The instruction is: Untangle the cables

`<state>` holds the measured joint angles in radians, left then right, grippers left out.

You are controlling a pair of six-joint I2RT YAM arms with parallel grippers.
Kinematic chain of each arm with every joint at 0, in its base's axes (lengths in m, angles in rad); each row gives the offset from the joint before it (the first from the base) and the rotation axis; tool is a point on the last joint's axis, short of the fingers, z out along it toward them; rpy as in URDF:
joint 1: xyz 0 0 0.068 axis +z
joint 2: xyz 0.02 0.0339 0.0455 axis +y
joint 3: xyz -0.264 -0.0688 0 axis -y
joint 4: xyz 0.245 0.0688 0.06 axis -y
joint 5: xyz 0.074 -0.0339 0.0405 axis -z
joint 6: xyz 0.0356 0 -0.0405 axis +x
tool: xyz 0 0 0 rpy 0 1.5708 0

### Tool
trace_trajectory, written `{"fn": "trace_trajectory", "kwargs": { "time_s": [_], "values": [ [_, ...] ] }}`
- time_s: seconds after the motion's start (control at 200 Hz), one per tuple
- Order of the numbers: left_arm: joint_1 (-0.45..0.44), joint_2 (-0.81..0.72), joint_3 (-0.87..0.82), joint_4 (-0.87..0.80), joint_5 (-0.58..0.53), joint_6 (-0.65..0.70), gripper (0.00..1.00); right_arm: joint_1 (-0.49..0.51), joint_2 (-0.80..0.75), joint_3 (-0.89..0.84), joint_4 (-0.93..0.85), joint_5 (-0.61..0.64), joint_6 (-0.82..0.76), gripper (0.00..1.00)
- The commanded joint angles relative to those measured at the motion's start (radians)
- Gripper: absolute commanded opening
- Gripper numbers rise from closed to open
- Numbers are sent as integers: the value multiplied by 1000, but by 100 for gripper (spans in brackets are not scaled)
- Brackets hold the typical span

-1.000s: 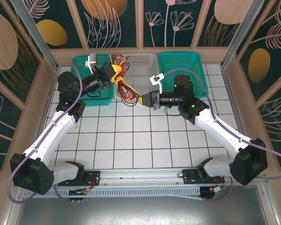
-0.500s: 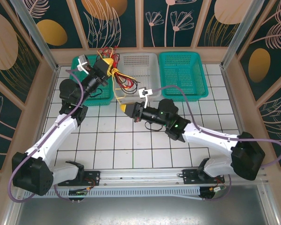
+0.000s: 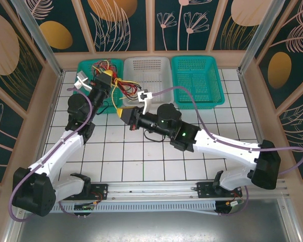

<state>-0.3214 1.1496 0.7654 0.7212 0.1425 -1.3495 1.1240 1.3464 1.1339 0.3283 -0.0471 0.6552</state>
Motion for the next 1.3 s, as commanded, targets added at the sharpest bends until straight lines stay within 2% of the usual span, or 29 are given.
{"fn": "trace_trajectory", "kwargs": {
  "time_s": [0.0,0.12,0.285,0.39,0.485,0.561,0.596,0.651,0.691,0.791,0.856,0.951,1.046,1.201,1.296],
  "values": [
    [3,-29,-31,-12,2,108,0,-7,-61,136,-139,116,-89,0],
    [3,-47,-66,-4,89,140,0,-95,-72,226,-265,109,-96,0],
    [4,-97,-109,46,238,147,0,-346,-46,298,-365,-183,-80,0],
    [2,-115,-119,113,346,116,0,-480,-33,286,-383,-313,-103,0],
    [3,-152,-75,9,373,175,0,-548,-19,280,-403,-404,-115,0],
    [3,-188,5,-243,304,317,0,-498,-2,332,-489,-370,-191,0],
    [3,-205,38,-327,250,376,0,-447,8,357,-538,-309,-229,9],
    [4,-235,53,-410,153,432,0,-359,22,375,-578,-205,-256,31],
    [3,-251,55,-449,93,454,0,-301,27,369,-584,-123,-251,44],
    [4,-252,84,-548,-28,481,0,-108,16,304,-511,178,-256,59],
    [4,-230,112,-613,-80,468,0,-9,15,239,-413,311,-254,71],
    [3,-181,155,-694,-105,405,0,61,62,197,-308,334,-238,74],
    [3,-142,193,-748,-106,362,0,97,178,287,-369,328,-236,72],
    [3,-125,201,-774,-122,339,0,95,254,331,-394,297,-232,70],
    [4,-123,201,-764,-117,331,0,91,267,338,-414,324,-222,67]
  ]
}}
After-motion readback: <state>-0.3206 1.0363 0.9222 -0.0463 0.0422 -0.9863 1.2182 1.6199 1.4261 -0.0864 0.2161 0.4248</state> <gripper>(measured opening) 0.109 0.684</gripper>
